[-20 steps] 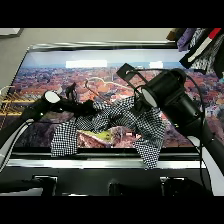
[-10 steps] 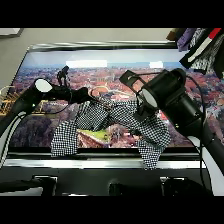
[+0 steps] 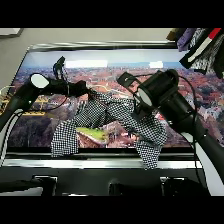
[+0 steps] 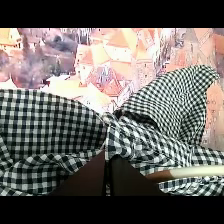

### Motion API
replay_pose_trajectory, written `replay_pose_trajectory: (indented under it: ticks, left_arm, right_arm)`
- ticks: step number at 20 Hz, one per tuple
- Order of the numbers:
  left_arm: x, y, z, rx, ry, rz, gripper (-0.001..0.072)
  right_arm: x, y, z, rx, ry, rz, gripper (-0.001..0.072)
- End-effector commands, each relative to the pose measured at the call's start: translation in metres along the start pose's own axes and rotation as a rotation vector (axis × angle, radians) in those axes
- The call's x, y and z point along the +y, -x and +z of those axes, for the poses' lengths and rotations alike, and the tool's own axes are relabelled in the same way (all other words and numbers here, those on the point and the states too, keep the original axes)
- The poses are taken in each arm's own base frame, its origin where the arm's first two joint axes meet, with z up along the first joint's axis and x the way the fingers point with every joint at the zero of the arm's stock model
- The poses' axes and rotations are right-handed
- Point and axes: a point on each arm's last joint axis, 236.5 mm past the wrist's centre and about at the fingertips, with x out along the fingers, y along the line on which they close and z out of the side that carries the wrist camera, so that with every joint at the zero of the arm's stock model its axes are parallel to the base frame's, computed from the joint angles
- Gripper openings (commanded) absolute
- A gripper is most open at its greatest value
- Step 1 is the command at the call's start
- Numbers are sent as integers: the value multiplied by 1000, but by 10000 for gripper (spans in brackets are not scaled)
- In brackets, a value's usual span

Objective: Fold the clothes and pants, and hang the long-sleeved shirts on hangers.

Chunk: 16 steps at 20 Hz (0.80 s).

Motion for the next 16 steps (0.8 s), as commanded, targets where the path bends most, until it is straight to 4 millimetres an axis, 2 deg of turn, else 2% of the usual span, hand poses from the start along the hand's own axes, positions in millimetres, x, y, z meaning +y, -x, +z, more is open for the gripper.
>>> replay_pose_trajectory:
  ticks: [1, 4, 7, 12, 16]
  left_arm:
    - [-3, 2, -4, 26, -28, -4, 29]
    - [4, -1, -11, 57, -36, 17, 29]
    - [7, -1, -10, 55, -45, 19, 29]
    - [8, -1, -10, 57, -49, 19, 33]
    - [7, -1, -10, 56, -48, 19, 33]
  right_arm:
    - [-14, -5, 16, -46, -14, -68, 40]
    - [-19, -5, 16, -47, -13, -87, 40]
    - [-20, -5, 18, -53, -12, -93, 40]
    - [-36, -3, 20, -63, -10, -163, 40]
    - [-42, -2, 18, -57, -10, -185, 40]
